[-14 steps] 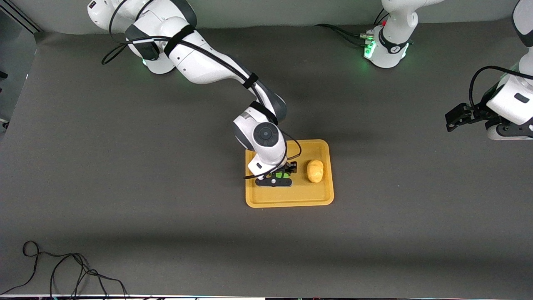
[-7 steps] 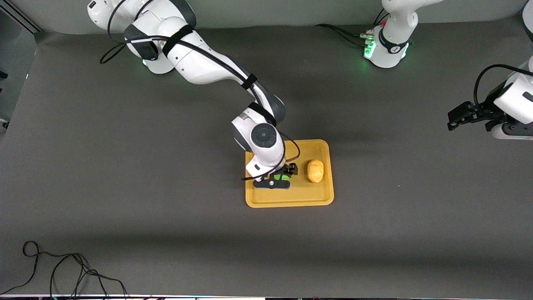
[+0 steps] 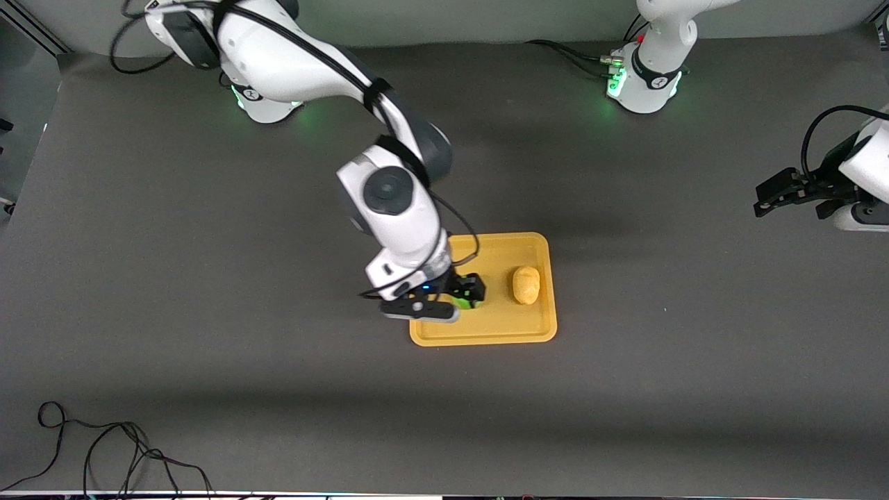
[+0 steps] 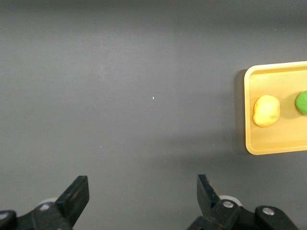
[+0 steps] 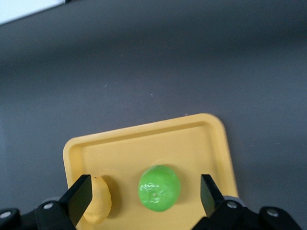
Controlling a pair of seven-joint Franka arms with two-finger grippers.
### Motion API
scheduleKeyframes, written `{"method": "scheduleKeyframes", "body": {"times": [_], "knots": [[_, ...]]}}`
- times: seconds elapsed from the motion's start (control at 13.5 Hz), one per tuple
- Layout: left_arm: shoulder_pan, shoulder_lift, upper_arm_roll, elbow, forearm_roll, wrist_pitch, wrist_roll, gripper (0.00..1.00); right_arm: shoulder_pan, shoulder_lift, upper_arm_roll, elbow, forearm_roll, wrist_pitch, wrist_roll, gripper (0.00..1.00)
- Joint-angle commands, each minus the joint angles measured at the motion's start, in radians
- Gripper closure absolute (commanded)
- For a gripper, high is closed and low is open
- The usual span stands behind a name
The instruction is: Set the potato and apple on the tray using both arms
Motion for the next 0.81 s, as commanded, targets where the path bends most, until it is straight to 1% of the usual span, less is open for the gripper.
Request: {"method": "scheduleKeyframes", "body": {"times": [0.0,0.15,0.3,0.37,0.44,0.52,0.59,0.67,0.74], "knots": [[-0.025,-0.031,0.022,-0.023,-0.001,0.002,0.014,0.0,-0.057,-0.102,0.003,-0.073,-0.01,-0.112,0.0,0.0],[-0.011,-0.019,0.02,-0.015,-0.001,-0.001,0.02,0.0,-0.11,-0.157,0.003,-0.074,-0.01,-0.203,-0.021,0.0],[-0.01,-0.02,0.022,-0.017,0.0,-0.007,0.02,0.0,-0.167,-0.235,0.001,-0.112,-0.01,-0.265,-0.232,0.0],[-0.01,-0.02,0.022,-0.017,0.0,-0.009,0.02,0.0,-0.208,-0.278,0.001,-0.135,-0.008,-0.285,-0.277,0.0],[-0.004,-0.02,0.022,-0.017,-0.001,-0.01,0.02,0.0,-0.242,-0.333,0.003,-0.177,-0.01,-0.309,-0.288,0.0],[-0.005,-0.019,0.02,-0.017,-0.001,-0.009,0.02,0.0,-0.275,-0.399,0.004,-0.242,-0.011,-0.311,-0.311,0.0],[-0.007,-0.02,0.019,-0.017,0.0,-0.009,0.02,0.0,-0.311,-0.468,0.004,-0.311,-0.013,-0.311,-0.384,0.0],[-0.01,-0.02,0.019,-0.017,0.0,-0.007,0.02,0.0,-0.334,-0.525,0.001,-0.367,-0.017,-0.317,-0.501,0.0],[-0.01,-0.02,0.019,-0.015,0.0,-0.007,0.02,0.0,-0.379,-0.575,-0.002,-0.407,-0.017,-0.341,-0.578,0.0]]}}
